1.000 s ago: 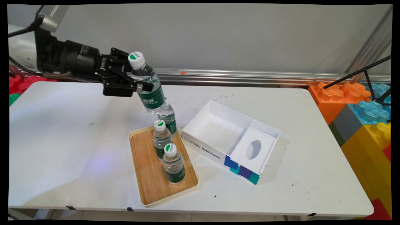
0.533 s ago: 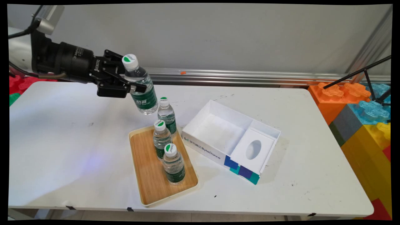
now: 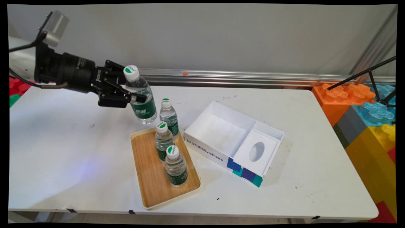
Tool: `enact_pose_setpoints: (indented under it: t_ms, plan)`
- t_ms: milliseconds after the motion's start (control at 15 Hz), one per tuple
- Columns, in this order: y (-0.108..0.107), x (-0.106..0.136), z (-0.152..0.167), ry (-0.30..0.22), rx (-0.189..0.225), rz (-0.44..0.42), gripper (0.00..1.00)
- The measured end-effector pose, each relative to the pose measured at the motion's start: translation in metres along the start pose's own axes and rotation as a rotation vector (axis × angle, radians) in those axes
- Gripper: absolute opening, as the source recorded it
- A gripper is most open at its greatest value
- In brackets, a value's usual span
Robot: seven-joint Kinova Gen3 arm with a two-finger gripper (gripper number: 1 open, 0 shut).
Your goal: Place the picked object on the tray
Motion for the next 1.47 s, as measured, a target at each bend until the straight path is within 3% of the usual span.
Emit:
enact_pose_setpoints:
  t_ms: [600, 1467]
  plan:
    - [0.004, -0.019, 0.005, -0.048, 0.003, 0.0, 0.0]
    - [-0.002, -0.073, 0.014, -0.148, -0.003, 0.013, 0.0]
